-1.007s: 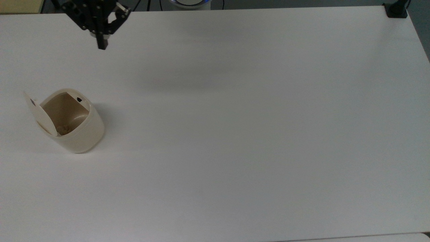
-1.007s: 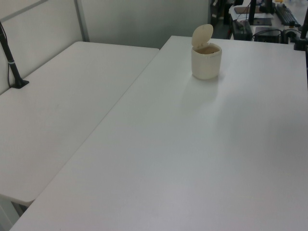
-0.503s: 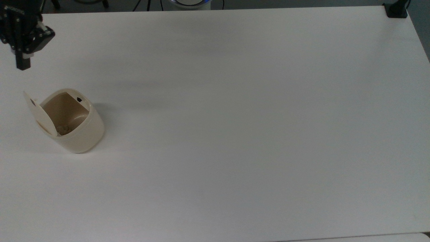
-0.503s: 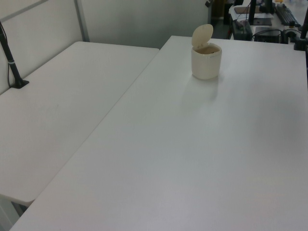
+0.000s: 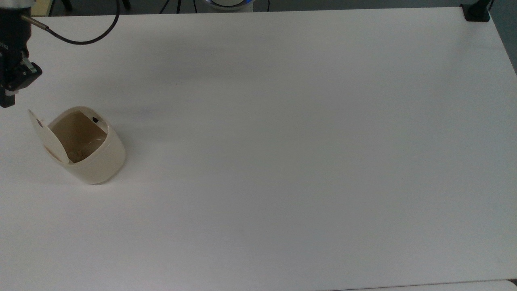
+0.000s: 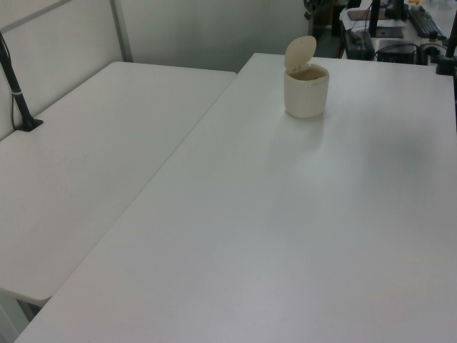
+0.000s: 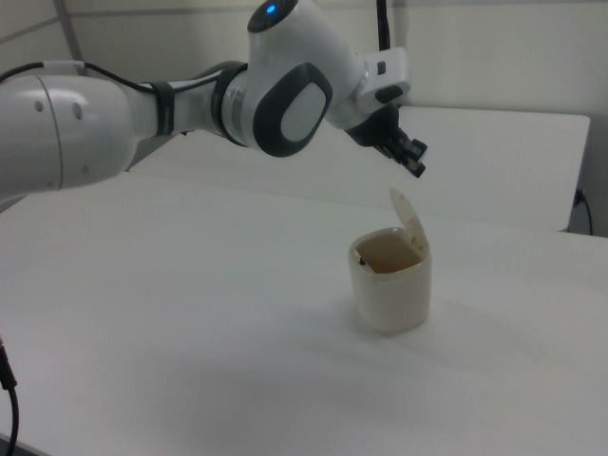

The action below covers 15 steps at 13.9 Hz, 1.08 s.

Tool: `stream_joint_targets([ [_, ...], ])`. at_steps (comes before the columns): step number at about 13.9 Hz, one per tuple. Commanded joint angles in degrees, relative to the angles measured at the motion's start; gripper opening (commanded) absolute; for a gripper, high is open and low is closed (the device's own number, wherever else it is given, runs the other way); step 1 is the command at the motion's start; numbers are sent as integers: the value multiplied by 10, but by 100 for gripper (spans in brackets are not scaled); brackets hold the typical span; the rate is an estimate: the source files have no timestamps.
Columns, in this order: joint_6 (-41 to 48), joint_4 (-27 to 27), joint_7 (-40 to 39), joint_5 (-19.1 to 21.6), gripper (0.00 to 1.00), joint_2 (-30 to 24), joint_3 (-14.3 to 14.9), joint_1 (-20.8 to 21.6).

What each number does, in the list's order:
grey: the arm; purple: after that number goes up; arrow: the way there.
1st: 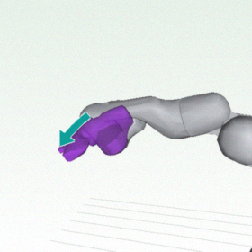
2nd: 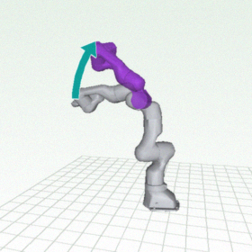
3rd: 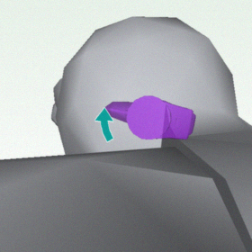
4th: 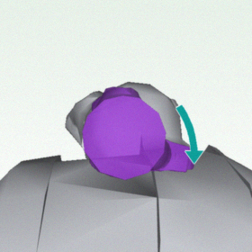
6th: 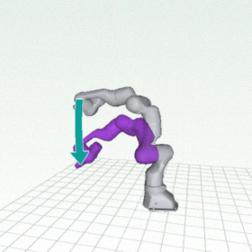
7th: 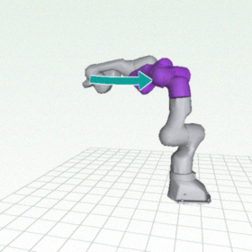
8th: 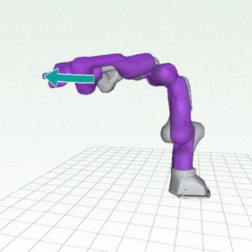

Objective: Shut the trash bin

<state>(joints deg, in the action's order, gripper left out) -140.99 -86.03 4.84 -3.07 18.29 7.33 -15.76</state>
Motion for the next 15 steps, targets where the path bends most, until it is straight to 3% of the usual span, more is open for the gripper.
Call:
stream_joint_targets([
  [1,-43,4,17,-10,0,26,6,6],
  [9,-26,-26,15,-8,0,26,2,13],
  [15,98,-30,-4,-8,0,24,-2,22],
])
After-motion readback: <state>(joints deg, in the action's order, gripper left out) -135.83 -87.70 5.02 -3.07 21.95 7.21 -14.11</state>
